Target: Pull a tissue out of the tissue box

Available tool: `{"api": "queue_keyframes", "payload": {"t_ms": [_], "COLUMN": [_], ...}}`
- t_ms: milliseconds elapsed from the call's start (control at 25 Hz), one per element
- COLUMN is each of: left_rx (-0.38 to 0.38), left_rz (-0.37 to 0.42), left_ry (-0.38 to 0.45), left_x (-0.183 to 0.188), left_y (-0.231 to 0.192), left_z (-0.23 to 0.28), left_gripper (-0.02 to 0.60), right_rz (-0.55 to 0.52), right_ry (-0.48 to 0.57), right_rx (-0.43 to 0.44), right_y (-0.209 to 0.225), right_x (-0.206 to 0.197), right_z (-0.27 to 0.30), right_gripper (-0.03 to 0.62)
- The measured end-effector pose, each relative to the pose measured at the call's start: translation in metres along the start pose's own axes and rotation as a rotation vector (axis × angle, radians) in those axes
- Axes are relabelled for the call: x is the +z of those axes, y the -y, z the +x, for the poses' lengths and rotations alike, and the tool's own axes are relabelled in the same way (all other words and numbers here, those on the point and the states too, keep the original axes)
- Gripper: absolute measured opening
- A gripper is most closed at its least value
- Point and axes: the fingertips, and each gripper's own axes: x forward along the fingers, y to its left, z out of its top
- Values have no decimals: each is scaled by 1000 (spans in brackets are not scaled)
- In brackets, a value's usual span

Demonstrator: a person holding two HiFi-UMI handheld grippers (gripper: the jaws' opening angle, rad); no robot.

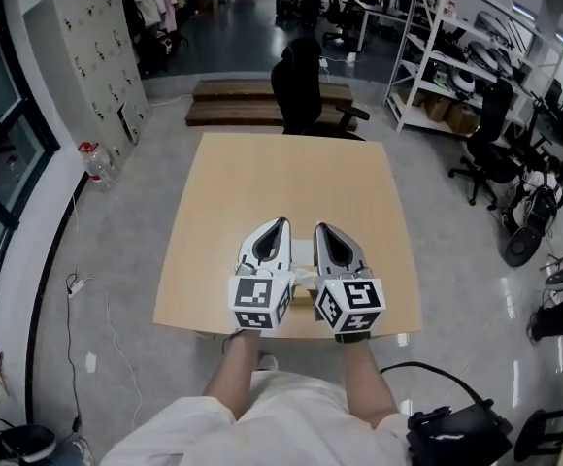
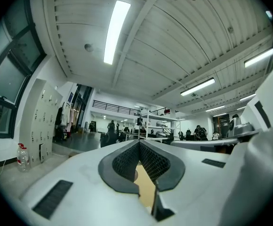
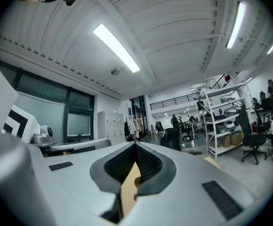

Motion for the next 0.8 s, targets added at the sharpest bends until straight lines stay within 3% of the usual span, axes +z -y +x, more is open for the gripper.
{"api": "queue_keyframes", "payload": {"t_ms": [240,800], "left_rx": [-54,-41], "left_rz": [1,-40], "left_ry": [-32,-100], "left_x": [-11,-51], "left_y": [-33,-70], "left_z": [21,95], "left_gripper": [-8,-9], "right_rz": [-8,-3], "right_ry": [-9,-93], "right_rx": [-8,-58], "right_y": [-8,41], "right_x": [-3,-35], "right_z": [42,103], "right_gripper": [2,2]}}
